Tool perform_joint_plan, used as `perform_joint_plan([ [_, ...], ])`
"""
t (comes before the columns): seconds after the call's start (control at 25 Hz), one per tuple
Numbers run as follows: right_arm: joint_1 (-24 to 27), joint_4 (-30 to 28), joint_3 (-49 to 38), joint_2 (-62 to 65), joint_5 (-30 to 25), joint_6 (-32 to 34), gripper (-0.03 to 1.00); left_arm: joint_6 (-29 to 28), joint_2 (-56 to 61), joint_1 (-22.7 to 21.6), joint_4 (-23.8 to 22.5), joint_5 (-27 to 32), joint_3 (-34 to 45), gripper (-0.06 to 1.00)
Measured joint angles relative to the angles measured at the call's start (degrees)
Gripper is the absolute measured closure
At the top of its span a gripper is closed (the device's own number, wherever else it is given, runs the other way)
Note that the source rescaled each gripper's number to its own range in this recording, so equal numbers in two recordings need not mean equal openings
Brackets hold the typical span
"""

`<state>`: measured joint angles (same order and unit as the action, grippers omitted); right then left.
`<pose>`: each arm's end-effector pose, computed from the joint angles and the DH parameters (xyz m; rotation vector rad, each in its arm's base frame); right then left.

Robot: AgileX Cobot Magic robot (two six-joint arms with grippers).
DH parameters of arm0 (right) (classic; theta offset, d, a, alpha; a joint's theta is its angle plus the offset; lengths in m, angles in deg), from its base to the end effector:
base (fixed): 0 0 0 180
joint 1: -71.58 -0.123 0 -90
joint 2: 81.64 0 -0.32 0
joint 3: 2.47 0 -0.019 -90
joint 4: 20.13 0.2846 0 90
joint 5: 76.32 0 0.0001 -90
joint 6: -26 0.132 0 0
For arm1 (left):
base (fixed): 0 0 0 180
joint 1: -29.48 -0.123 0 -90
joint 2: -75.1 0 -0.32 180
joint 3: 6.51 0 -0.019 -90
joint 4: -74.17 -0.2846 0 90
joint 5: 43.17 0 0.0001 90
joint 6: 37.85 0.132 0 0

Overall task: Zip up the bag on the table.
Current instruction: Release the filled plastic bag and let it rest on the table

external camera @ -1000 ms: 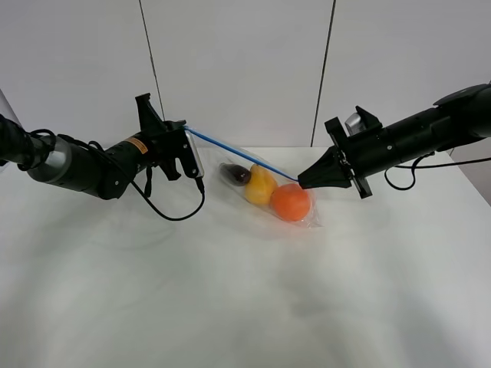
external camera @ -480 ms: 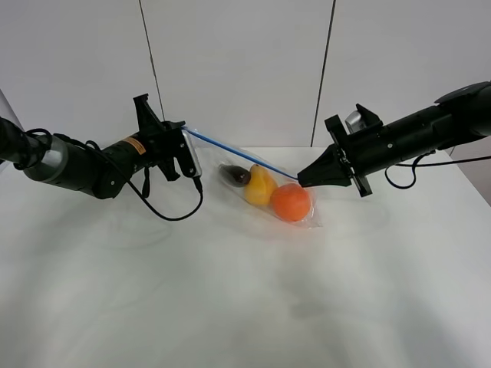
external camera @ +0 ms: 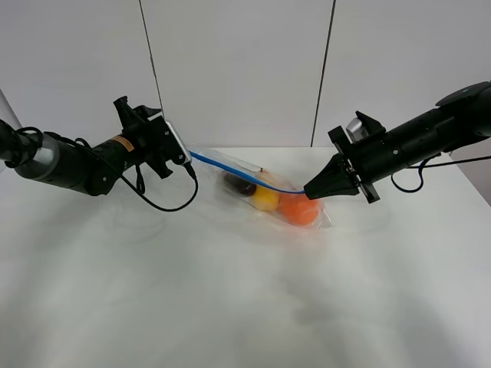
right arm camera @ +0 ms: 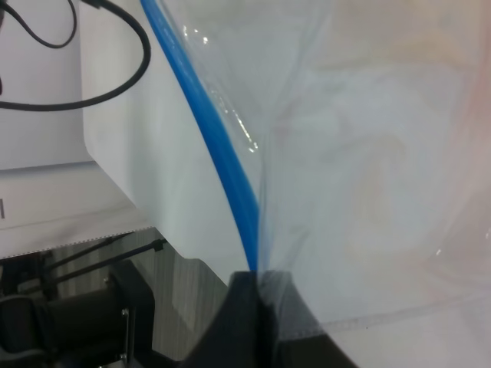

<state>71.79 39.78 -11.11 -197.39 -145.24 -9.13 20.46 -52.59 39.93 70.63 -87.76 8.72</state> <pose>0.3892 0.1052 0.1884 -0.1121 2.7315 1.3849 0.5033 -0.0986 0.1413 1.0497 1.4076 0.6107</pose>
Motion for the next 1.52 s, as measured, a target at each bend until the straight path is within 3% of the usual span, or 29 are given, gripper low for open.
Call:
perform_joint_plan([
  [0.28, 0.00, 0.00, 0.00, 0.00, 0.00, 0.00, 0.97, -2.97, 1.27, -4.28, 8.13, 4.77, 0.00, -0.01],
  [0.44, 0.00, 0.00, 0.00, 0.00, 0.00, 0.00, 0.97, -12.61, 5.45, -5.45, 9.79, 13.17, -0.92, -0.01],
  [0.6, 0.00, 0.00, 0.00, 0.00, -0.05, 0.00, 0.97, -24.79, 9.72, -6.80, 10.14, 25.82, -3.27, -0.01],
  [0.8, 0.00, 0.75, 0.00, 0.00, -0.05, -0.17, 0.97, -36.80, 12.61, -8.41, 10.20, 49.81, -10.89, -0.01],
  [0.96, 0.00, 1.32, 0.00, 0.00, -0.05, -0.17, 0.97, -41.01, 12.68, -8.82, 10.20, 72.34, -20.08, -0.01],
  [1.08, 0.00, 1.44, 0.00, 0.00, -0.05, -0.22, 0.97, -44.85, 12.68, -8.82, 10.31, 86.03, -25.78, -0.01],
  [1.24, 0.00, 1.56, 0.00, 0.00, -0.05, -0.22, 0.97, -48.34, 12.68, -8.82, 10.36, 98.63, -30.56, -0.01],
  [1.52, 0.00, 1.67, 0.00, 0.00, -0.05, -0.22, 0.97, -50.28, 12.88, -8.82, 10.19, 109.57, -31.41, -0.01],
])
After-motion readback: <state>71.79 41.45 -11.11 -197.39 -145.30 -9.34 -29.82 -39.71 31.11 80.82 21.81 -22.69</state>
